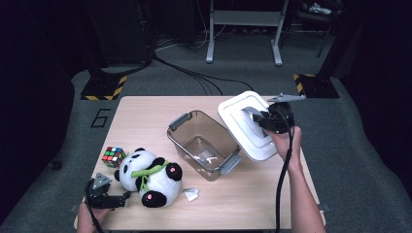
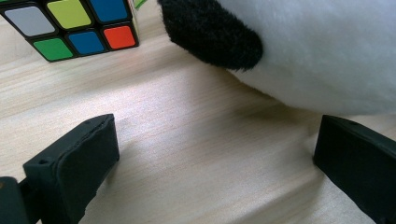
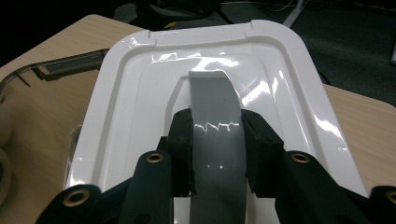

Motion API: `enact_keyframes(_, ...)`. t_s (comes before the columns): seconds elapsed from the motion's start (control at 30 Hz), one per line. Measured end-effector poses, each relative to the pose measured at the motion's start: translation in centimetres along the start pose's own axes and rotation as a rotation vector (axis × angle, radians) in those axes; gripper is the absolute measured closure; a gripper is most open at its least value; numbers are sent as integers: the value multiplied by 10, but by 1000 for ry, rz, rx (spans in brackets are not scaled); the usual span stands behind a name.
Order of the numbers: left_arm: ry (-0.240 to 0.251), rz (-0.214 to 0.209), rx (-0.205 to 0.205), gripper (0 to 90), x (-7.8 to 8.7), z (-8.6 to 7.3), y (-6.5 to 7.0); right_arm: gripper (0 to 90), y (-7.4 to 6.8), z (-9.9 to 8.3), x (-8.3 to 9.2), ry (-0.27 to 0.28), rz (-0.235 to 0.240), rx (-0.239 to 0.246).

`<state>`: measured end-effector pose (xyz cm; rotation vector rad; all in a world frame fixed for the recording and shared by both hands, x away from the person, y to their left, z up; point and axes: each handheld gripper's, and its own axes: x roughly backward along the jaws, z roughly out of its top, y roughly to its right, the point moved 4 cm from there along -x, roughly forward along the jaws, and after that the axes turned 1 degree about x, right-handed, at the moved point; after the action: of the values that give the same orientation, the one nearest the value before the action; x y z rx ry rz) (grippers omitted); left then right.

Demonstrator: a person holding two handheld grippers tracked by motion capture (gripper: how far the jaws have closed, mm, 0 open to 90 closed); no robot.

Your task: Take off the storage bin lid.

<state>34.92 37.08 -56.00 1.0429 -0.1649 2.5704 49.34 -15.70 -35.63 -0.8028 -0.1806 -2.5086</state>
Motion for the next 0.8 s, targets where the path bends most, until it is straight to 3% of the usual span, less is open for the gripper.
enact_keyframes(0.2, 0, 0, 0, 0, 0, 0, 0, 666, 18, -8, 3, 4, -40, -34)
enact_keyframes(0.23, 0, 0, 0, 0, 0, 0, 0, 666, 26, -12, 4, -4, -72, -53)
enact_keyframes(0.47, 0, 0, -1, 0, 0, 0, 0, 666, 47, -27, 3, -20, -135, -88)
enact_keyframes(0.8, 0, 0, -1, 0, 0, 0, 0, 665, 71, -60, -22, -81, -185, -164)
